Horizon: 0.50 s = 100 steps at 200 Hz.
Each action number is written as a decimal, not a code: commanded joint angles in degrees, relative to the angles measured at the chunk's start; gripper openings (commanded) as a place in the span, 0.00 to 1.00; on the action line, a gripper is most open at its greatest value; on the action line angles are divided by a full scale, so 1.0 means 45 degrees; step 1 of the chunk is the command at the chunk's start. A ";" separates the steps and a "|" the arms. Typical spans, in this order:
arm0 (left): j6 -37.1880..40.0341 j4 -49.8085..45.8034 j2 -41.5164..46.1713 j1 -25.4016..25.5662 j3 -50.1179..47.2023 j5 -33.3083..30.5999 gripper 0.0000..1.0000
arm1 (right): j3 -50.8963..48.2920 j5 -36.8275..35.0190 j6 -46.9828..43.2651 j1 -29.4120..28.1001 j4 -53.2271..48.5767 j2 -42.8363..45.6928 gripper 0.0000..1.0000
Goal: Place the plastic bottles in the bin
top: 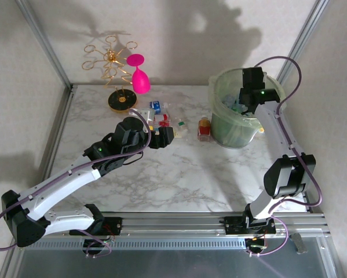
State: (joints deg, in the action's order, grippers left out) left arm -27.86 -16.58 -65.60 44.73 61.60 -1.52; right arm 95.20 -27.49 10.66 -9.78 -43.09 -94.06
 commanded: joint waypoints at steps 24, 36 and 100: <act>0.0028 0.0159 0.0293 -0.0155 -0.0094 -0.0609 0.90 | 0.1486 0.0277 -0.0274 -0.1227 -0.1022 0.0682 0.62; -0.0019 0.0171 0.0350 -0.0174 -0.0134 -0.0724 0.90 | 0.1535 -0.0045 -0.0526 -0.1878 -0.1007 0.0880 0.62; -0.0777 0.0140 0.1395 -0.0212 -0.0353 -0.1901 0.91 | 0.1410 -0.0512 -0.1905 -0.6295 0.0118 0.2145 0.62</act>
State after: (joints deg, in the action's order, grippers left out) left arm -29.74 -16.19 -61.93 44.40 60.14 -6.11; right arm 100.29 -28.53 5.56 -33.15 -44.88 -86.74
